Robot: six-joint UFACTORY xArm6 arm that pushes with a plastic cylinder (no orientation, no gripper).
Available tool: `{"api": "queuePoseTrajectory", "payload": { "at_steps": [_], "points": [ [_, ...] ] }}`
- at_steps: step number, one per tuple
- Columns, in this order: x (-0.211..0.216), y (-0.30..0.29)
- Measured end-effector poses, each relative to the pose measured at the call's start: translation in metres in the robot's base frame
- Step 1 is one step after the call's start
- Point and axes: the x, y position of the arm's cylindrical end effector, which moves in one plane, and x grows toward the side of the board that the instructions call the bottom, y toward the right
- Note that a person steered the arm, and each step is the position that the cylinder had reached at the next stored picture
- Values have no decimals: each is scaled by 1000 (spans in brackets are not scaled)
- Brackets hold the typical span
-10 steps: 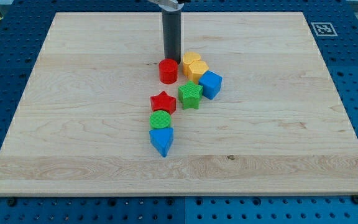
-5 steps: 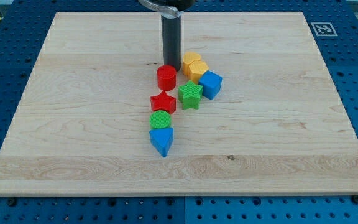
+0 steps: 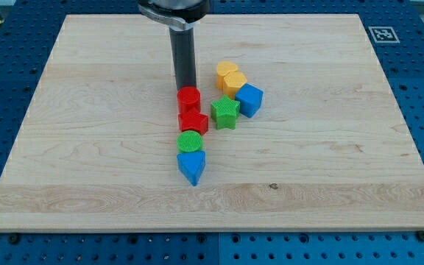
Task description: Push the red circle closer to the red star
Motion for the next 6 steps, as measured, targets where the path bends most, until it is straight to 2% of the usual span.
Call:
{"api": "queuePoseTrajectory", "payload": {
  "at_steps": [1,4,6],
  "points": [
    [-15,-5],
    [18,-29],
    [20,-29]
  ]
}}
